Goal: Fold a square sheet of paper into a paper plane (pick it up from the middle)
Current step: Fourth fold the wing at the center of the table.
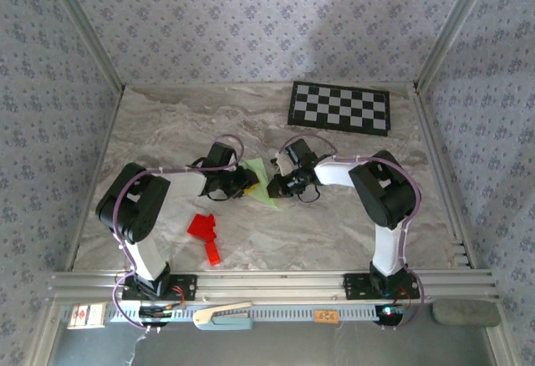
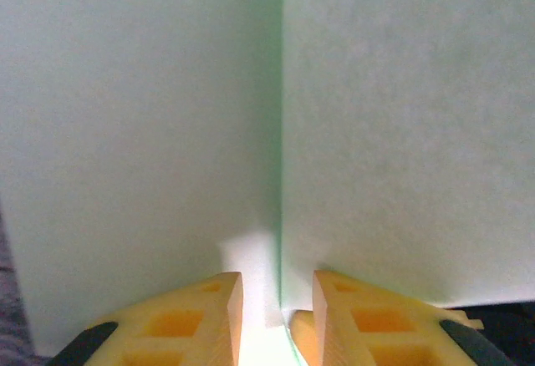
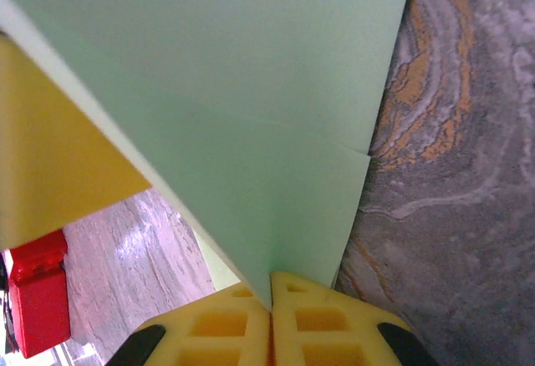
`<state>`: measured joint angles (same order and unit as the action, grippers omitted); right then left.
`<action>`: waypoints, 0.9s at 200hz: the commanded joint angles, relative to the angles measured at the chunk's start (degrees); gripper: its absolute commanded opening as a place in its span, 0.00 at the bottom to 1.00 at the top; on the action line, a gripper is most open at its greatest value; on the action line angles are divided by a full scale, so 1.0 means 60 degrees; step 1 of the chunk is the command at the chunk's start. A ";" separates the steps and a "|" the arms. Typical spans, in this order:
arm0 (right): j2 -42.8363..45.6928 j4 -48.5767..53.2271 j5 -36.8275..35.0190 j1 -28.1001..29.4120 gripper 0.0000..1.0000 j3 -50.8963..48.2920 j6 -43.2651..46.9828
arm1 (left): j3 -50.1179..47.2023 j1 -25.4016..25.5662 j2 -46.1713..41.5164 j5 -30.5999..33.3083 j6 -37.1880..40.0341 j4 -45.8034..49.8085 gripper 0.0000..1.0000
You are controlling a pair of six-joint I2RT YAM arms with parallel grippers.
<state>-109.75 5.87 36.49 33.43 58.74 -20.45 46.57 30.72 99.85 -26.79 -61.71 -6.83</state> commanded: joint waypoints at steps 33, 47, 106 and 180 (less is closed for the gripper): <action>-0.0252 0.0036 0.0125 -0.0128 0.09 -0.0168 -0.0166 | 0.0544 0.0074 0.0107 -0.0238 0.0438 -0.0058 0.29; -0.0253 0.0041 0.0139 -0.0137 0.10 -0.0172 -0.0166 | 0.0559 0.0091 0.0172 -0.0209 0.0456 -0.0007 0.29; -0.0268 0.0076 0.0089 -0.0169 0.12 -0.0206 -0.0152 | 0.0629 0.0124 0.0437 -0.0165 0.0530 0.0214 0.32; -0.0088 0.0141 -0.0017 -0.0200 0.17 -0.0225 -0.0166 | 0.0821 0.0168 0.0595 0.0270 0.0557 0.1270 0.35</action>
<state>-109.95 5.10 37.78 32.86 58.63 -21.23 49.87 31.27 102.45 -26.92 -59.37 -3.92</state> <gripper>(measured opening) 0.162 0.346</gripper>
